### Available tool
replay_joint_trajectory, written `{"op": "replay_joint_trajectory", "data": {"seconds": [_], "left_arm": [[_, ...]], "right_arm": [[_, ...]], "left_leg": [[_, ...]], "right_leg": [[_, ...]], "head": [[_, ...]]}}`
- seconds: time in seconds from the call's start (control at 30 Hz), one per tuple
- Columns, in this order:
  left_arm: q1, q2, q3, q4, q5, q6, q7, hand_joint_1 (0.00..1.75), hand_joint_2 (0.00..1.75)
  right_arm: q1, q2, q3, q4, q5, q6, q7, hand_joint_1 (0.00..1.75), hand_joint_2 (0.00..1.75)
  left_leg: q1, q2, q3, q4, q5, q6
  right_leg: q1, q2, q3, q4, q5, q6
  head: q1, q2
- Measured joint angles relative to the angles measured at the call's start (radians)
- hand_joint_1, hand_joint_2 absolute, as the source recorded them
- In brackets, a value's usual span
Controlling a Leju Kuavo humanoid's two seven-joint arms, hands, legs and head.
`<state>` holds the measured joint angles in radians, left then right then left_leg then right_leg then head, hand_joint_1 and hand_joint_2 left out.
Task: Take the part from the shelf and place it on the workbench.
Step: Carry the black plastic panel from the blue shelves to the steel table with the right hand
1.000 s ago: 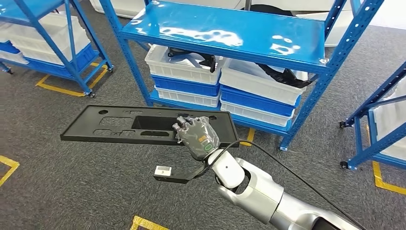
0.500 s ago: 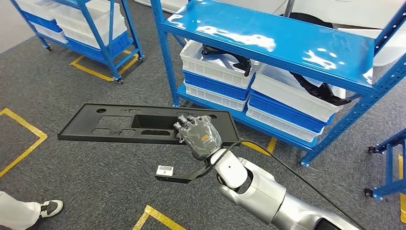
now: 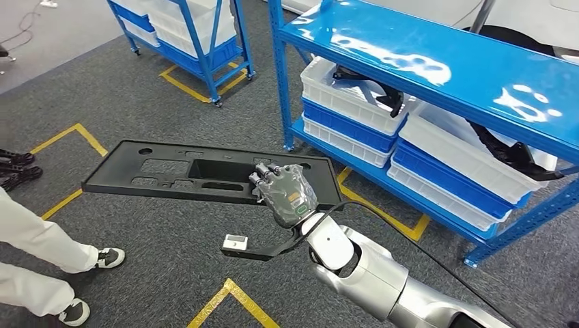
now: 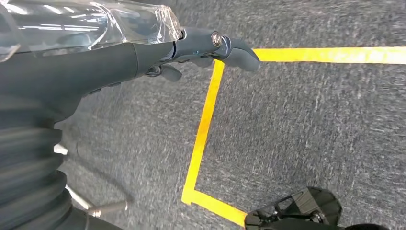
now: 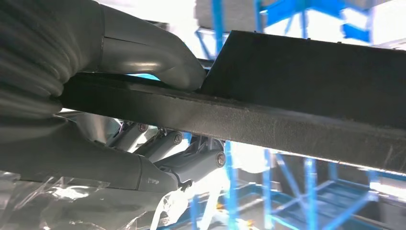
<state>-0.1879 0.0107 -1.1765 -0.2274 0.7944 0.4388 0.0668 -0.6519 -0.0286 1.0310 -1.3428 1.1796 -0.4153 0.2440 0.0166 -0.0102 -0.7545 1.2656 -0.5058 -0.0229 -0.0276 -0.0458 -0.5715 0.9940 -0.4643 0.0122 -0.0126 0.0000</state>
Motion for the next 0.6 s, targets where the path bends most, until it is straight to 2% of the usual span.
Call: {"op": "replay_joint_trajectory", "data": {"seconds": [0.03,0.07,0.13,0.17,0.2,0.23,0.27,0.3,0.33,0.4,0.43,0.47,0.5,0.53,0.57,0.6], "left_arm": [[0.0,0.0,0.0,0.0,0.0,0.0,-0.001,0.0,1.75],[-0.001,0.001,0.0,0.0,-0.001,0.0,-0.002,0.0,1.75],[-0.005,0.002,0.0,0.0,-0.002,0.0,-0.003,0.0,1.75],[-0.007,0.002,0.0,0.0,-0.003,0.0,-0.003,0.0,1.75],[-0.007,0.002,0.0,0.0,-0.003,0.0,-0.002,0.0,1.75],[-0.006,0.002,0.0,0.0,-0.003,0.0,-0.001,0.0,1.75],[-0.003,0.002,0.0,0.0,-0.003,0.0,0.0,0.0,1.75],[0.0,0.002,0.0,0.0,-0.003,-0.001,0.002,0.0,1.75],[0.002,0.001,0.0,0.0,-0.003,-0.002,0.002,0.0,1.75],[0.002,0.001,0.0,0.0,-0.003,-0.004,0.003,0.0,1.75],[0.001,0.001,0.0,0.0,-0.003,-0.004,0.002,0.0,1.75],[0.002,0.0,0.0,0.0,-0.003,-0.004,0.002,0.0,1.75],[0.004,0.0,0.0,0.0,-0.003,-0.005,0.002,0.0,1.75],[0.005,-0.001,0.0,0.0,-0.003,-0.005,0.002,0.0,1.75],[0.006,-0.001,0.0,0.0,-0.003,-0.005,0.002,0.0,1.75],[0.005,-0.001,0.0,0.0,-0.003,-0.005,0.002,0.0,1.75]], "right_arm": [[0.001,0.001,0.0,0.0,0.0,-0.002,-0.002,1.75,1.75],[0.001,0.003,0.0,0.0,0.0,-0.003,-0.003,1.75,1.75],[0.0,0.005,0.0,0.0,0.0,-0.004,-0.004,1.75,1.75],[0.001,0.005,0.0,0.0,-0.001,-0.004,-0.004,1.75,1.75],[0.001,0.006,0.0,0.0,-0.001,-0.005,-0.004,1.75,1.75],[0.001,0.007,0.0,0.0,-0.001,-0.005,-0.004,1.75,1.75],[0.001,0.007,0.0,-0.001,-0.002,-0.005,-0.005,1.75,1.75],[0.001,0.008,-0.001,-0.001,-0.003,-0.005,-0.005,1.75,1.75],[0.001,0.007,-0.001,-0.002,-0.004,-0.007,-0.004,1.75,1.75],[0.003,0.005,-0.002,-0.002,-0.008,-0.009,-0.003,1.75,1.75],[0.006,0.003,-0.002,-0.002,-0.009,-0.011,-0.003,1.75,1.75],[0.009,0.001,-0.002,-0.002,-0.01,-0.011,-0.003,1.75,1.75],[0.012,0.0,-0.002,-0.002,-0.01,-0.011,-0.003,1.75,1.75],[0.014,-0.001,-0.002,-0.002,-0.01,-0.011,-0.003,1.75,1.75],[0.014,-0.001,-0.002,-0.002,-0.01,-0.011,-0.004,1.75,1.75],[0.014,-0.001,-0.002,-0.002,-0.01,-0.011,-0.006,1.75,1.75]], "left_leg": [[-0.001,0.005,0.021,-0.041,0.024,0.003],[-0.004,0.02,0.06,-0.115,0.059,0.009],[-0.019,0.068,0.133,-0.254,0.105,0.024],[-0.026,0.084,0.151,-0.29,0.114,0.031],[-0.032,0.086,0.153,-0.3,0.114,0.035],[-0.033,0.071,0.152,-0.302,0.117,0.039],[-0.03,0.058,0.153,-0.306,0.12,0.043],[-0.027,0.045,0.155,-0.311,0.123,0.05],[-0.023,0.033,0.158,-0.315,0.127,0.058],[-0.019,0.006,0.16,-0.318,0.13,0.067],[-0.02,-0.009,0.161,-0.318,0.13,0.069],[-0.02,-0.026,0.161,-0.318,0.13,0.069],[-0.019,-0.043,0.162,-0.317,0.129,0.069],[-0.018,-0.06,0.163,-0.316,0.129,0.068],[-0.016,-0.077,0.164,-0.313,0.127,0.066],[-0.014,-0.093,0.163,-0.309,0.124,0.062]], "right_leg": [[0.001,-0.012,0.002,0.0,-0.002,0.0],[0.002,-0.024,0.006,0.0,-0.005,0.001],[0.008,-0.046,0.013,-0.001,-0.011,0.006],[0.011,-0.056,0.015,-0.001,-0.014,0.01],[0.013,-0.066,0.017,-0.003,-0.015,0.014],[0.015,-0.077,0.019,-0.005,-0.016,0.018],[0.014,-0.077,0.022,-0.005,-0.02,0.022],[0.012,-0.06,0.02,0.004,-0.03,0.025],[0.011,-0.032,0.009,0.032,-0.049,0.027],[0.009,0.027,-0.047,0.151,-0.108,0.028],[0.01,0.039,-0.084,0.221,-0.134,0.029],[0.01,0.043,-0.113,0.272,-0.145,0.031],[0.01,0.045,-0.127,0.285,-0.136,0.032],[0.009,0.047,-0.121,0.258,-0.107,0.032],[0.007,0.056,-0.097,0.196,-0.065,0.033],[0.002,0.081,-0.066,0.124,-0.029,0.035]], "head": [[0.0,0.0],[0.0,0.0],[0.0,0.0],[0.0,0.0],[0.001,0.0],[0.001,0.0],[0.001,0.0],[0.001,0.0],[0.002,0.0],[0.003,0.0],[0.004,0.0],[0.004,0.0],[0.004,0.0],[0.004,0.0],[0.004,0.0],[0.005,0.0]]}}
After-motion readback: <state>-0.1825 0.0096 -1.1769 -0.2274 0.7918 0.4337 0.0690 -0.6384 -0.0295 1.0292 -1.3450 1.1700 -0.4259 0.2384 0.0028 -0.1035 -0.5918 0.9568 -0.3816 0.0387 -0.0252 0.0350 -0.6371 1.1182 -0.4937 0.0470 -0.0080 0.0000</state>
